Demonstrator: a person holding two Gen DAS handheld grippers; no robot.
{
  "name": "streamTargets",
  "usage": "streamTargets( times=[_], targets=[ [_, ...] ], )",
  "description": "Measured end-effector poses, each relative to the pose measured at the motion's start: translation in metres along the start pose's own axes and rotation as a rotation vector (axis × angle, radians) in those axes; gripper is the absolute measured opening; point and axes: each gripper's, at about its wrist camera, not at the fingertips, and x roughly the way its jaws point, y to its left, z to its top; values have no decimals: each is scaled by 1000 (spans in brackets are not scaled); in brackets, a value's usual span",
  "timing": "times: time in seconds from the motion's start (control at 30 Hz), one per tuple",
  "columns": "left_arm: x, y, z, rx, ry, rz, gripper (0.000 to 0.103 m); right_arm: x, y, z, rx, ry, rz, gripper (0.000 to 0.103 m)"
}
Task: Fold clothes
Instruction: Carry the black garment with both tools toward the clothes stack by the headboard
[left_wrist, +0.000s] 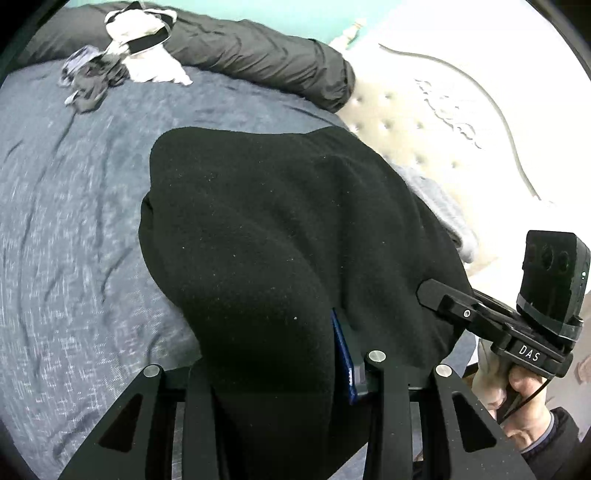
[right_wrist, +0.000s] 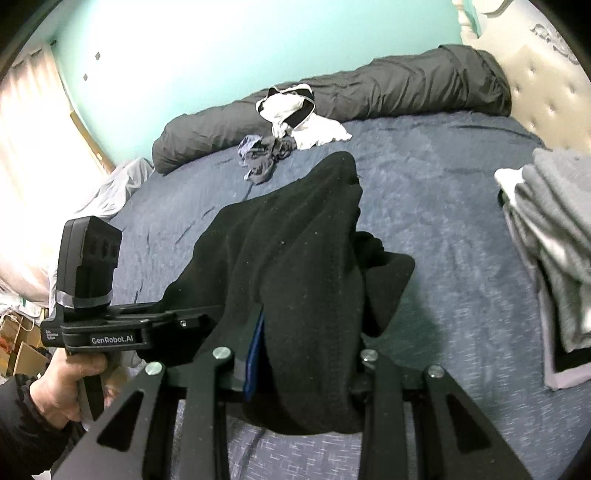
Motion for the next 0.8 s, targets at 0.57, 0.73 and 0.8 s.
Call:
streamTargets(
  times=[0.57,0.73,0.8],
  targets=[
    [8,-132,61,119,-35,-24,39,-99,-53,56,-39,-103,-83,31],
    [30,-173,83,153,-35,-37,39,-129,-79,69,-44,-129,-123,31],
    [41,-190,92,164,-36,-44,39,-141,-90,73,-48,-142,-136,31]
  ],
)
